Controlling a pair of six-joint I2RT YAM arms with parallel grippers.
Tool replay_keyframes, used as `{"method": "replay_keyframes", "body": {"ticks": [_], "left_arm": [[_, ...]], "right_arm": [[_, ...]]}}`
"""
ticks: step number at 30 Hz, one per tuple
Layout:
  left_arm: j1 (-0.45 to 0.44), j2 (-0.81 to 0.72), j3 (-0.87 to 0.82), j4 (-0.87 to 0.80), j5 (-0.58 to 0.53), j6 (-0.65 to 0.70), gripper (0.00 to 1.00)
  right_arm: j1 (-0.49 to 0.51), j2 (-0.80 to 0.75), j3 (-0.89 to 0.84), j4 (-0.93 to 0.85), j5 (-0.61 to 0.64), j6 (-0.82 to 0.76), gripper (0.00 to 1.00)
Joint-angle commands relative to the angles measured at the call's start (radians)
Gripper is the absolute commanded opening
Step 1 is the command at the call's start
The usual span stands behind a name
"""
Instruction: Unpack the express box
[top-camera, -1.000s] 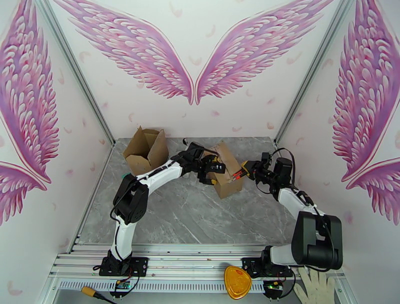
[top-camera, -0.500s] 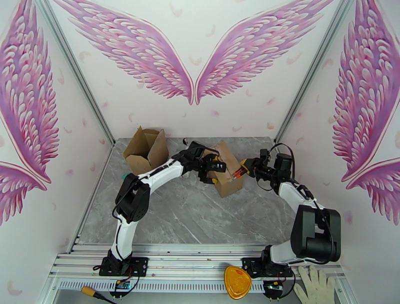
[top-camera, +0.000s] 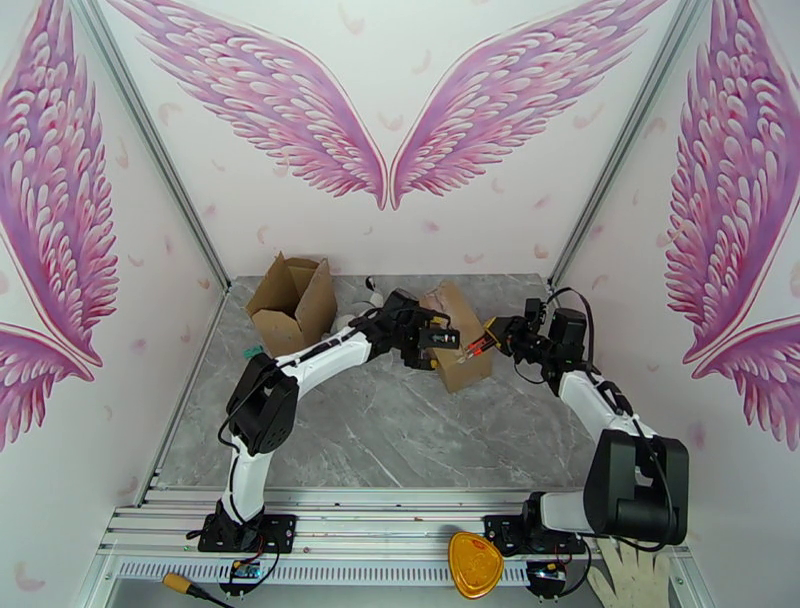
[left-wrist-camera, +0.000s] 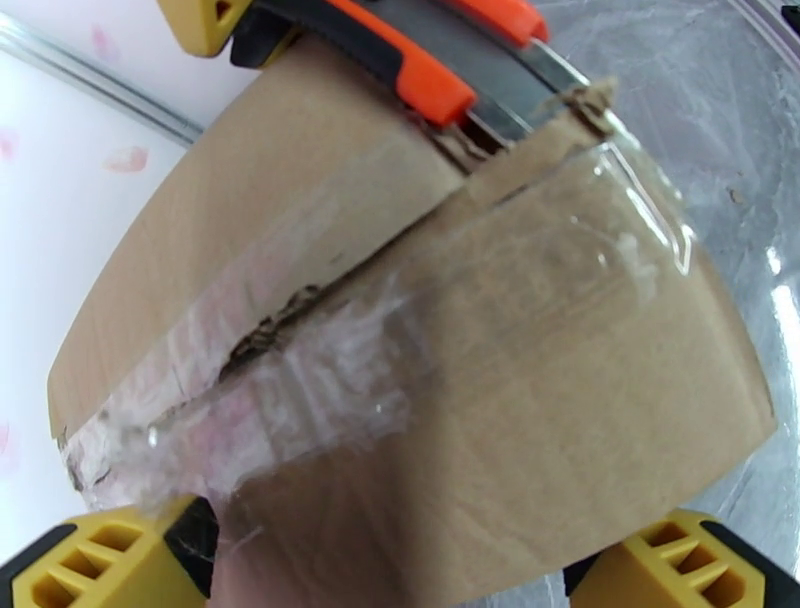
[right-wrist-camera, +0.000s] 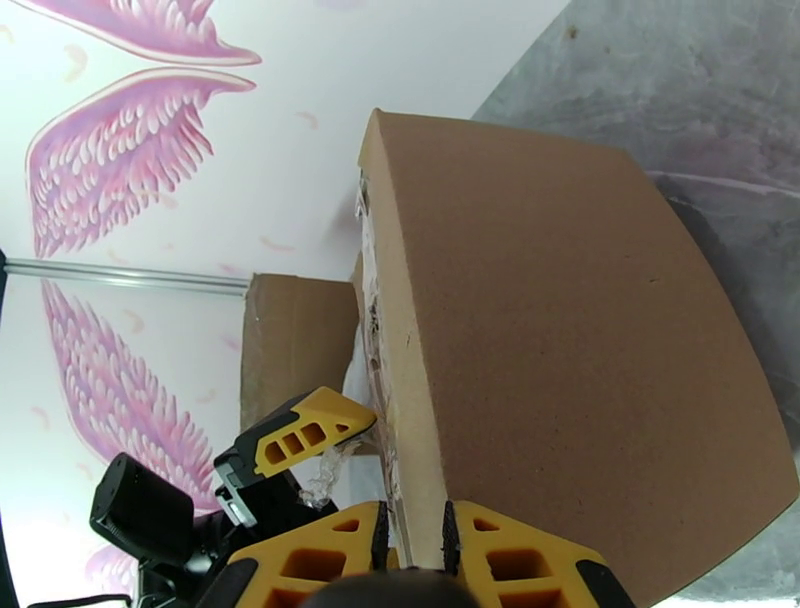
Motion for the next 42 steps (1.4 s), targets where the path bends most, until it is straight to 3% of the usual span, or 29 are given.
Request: {"method": "replay_keyframes", "body": {"ticks": [1, 8, 13, 20, 25, 31, 42], "left_arm": [[-0.053, -0.027, 0.027, 0.178, -0.028, -0.014, 0.95], [-0.084, -0.059, 0.076, 0.077, 0.000, 0.037, 0.95], [-0.101, -0.142, 0.036, -0.019, 0.046, 0.035, 0.96], [-0.071, -0.213, 0.079, -0.204, 0.052, 0.026, 0.95], [0.023, -0.162, 0.194, -0.219, 0.100, -0.125, 0.92], [0.116, 0.049, 0.411, -0.232, 0.154, -0.408, 0.84], [0.117, 0.252, 0.485, -0.155, 0.005, -0.650, 0.77]], "right_arm": [[0.099, 0.062, 0.009, 0.031, -0.111, 0.111, 0.00], [0.138, 0.265, 0.170, 0.101, -0.227, 0.095, 0.00], [0.140, 0.353, 0.258, 0.035, -0.226, 0.041, 0.00], [0.139, 0.483, 0.345, 0.079, -0.275, 0.054, 0.00], [0.139, 0.522, 0.381, 0.065, -0.275, 0.043, 0.00], [0.140, 0.518, 0.381, 0.041, -0.244, 0.030, 0.00], [0.148, 0.453, 0.353, -0.020, -0.143, 0.017, 0.00]]}}
